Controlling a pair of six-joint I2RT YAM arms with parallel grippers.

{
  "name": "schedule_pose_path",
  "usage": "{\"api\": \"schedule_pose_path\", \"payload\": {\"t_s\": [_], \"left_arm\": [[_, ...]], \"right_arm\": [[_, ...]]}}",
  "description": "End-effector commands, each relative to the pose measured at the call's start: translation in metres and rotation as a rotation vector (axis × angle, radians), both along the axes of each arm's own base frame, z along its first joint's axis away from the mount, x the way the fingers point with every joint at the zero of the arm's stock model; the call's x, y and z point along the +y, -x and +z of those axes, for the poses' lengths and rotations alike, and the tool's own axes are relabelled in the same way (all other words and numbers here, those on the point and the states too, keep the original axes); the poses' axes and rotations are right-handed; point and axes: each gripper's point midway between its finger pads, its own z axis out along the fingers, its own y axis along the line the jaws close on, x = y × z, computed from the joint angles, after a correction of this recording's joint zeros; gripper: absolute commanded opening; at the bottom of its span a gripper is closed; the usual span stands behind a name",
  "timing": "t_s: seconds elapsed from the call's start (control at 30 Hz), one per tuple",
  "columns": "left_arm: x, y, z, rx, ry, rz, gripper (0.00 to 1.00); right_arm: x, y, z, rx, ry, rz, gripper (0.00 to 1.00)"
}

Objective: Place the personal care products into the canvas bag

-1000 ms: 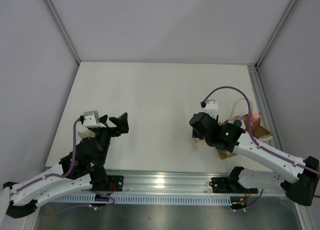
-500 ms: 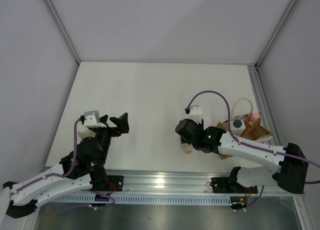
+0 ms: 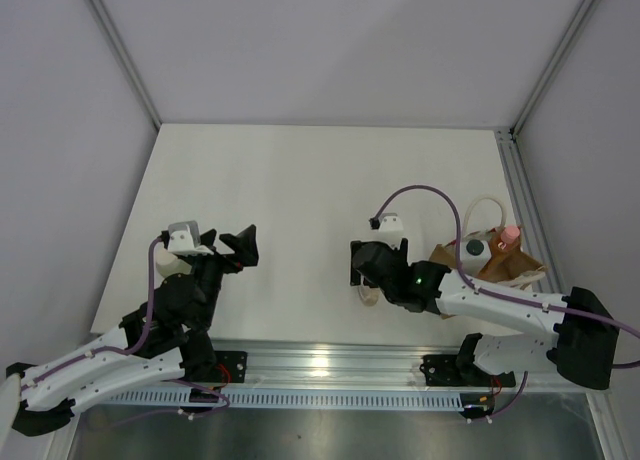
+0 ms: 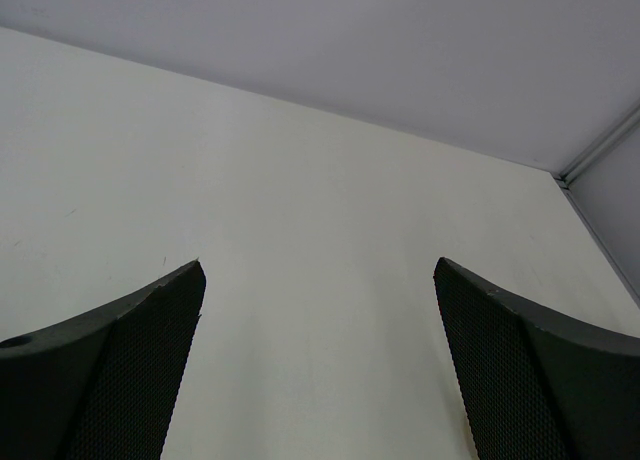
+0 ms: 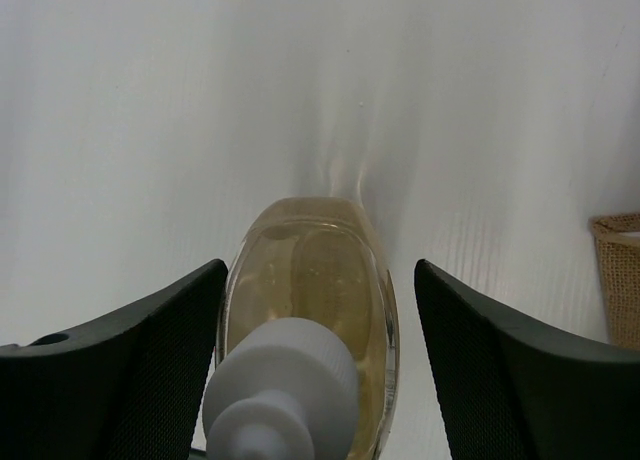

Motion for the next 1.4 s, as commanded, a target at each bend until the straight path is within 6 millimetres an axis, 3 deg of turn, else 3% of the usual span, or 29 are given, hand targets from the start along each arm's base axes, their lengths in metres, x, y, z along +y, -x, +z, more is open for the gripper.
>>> {"api": "schedule_pose_path", "payload": {"t_s": [0.0, 0.2, 0.27, 0.33, 0.37, 0.43, 0.5, 0.53, 0.6, 0.7, 0.73, 0.8, 0.83, 0.97, 1.07, 1.23, 1.37], "left_arm": [[-0.001, 0.000, 0.004, -0.012, 0.011, 0.000, 0.99], [-0.001, 0.000, 0.003, -0.012, 0.012, 0.003, 0.99], [-0.001, 0.000, 0.004, -0.012, 0.012, 0.001, 0.99], [-0.001, 0.000, 0.005, -0.014, 0.015, 0.001, 0.99], [-0.001, 0.000, 0.004, -0.014, 0.015, 0.001, 0.99], [-0.001, 0.000, 0.004, -0.013, 0.014, 0.001, 0.99], [-0.001, 0.000, 0.003, -0.013, 0.012, 0.000, 0.99], [-0.001, 0.000, 0.004, -0.013, 0.014, 0.001, 0.99], [-0.002, 0.000, 0.004, -0.013, 0.012, -0.003, 0.99], [-0.002, 0.000, 0.004, -0.014, 0.014, -0.005, 0.99], [-0.002, 0.000, 0.004, -0.014, 0.015, -0.005, 0.99], [-0.002, 0.000, 0.004, -0.014, 0.014, -0.005, 0.99], [-0.003, 0.000, 0.003, -0.012, 0.011, -0.008, 0.99], [-0.003, 0.000, 0.005, -0.015, 0.018, -0.011, 0.99], [-0.003, 0.001, 0.004, -0.014, 0.018, -0.012, 0.99], [-0.003, 0.001, 0.005, -0.016, 0.024, -0.016, 0.99], [-0.005, 0.001, 0.004, -0.014, 0.021, -0.020, 0.99]], "right_arm": [[0.009, -0.005, 0.008, -0.039, -0.064, -0.007, 0.80], [0.013, -0.007, -0.006, -0.029, -0.030, 0.008, 0.80], [0.012, -0.010, -0.009, -0.032, -0.010, -0.006, 0.76], [0.009, -0.012, -0.009, -0.042, 0.007, -0.027, 0.64], [0.008, -0.013, -0.009, -0.045, 0.014, -0.036, 0.45], [0.000, -0.015, -0.007, -0.051, 0.039, -0.074, 0.21], [-0.007, -0.014, -0.004, -0.047, 0.071, -0.086, 0.05], [-0.005, -0.015, 0.006, -0.058, 0.065, -0.094, 0.00], [-0.014, -0.016, 0.024, -0.085, 0.076, -0.116, 0.00], [-0.019, -0.019, 0.070, -0.139, 0.040, -0.134, 0.00], [-0.017, -0.022, 0.098, -0.168, 0.001, -0.141, 0.00], [-0.027, -0.022, 0.123, -0.193, 0.010, -0.153, 0.00], [-0.027, -0.023, 0.150, -0.221, -0.038, -0.159, 0.00], [-0.054, -0.022, 0.194, -0.262, -0.072, -0.208, 0.00], [-0.083, -0.023, 0.214, -0.285, -0.092, -0.284, 0.00], [-0.148, -0.027, 0.228, -0.315, -0.097, -0.464, 0.00], [-0.200, -0.014, 0.243, -0.350, -0.096, -0.594, 0.00]]}}
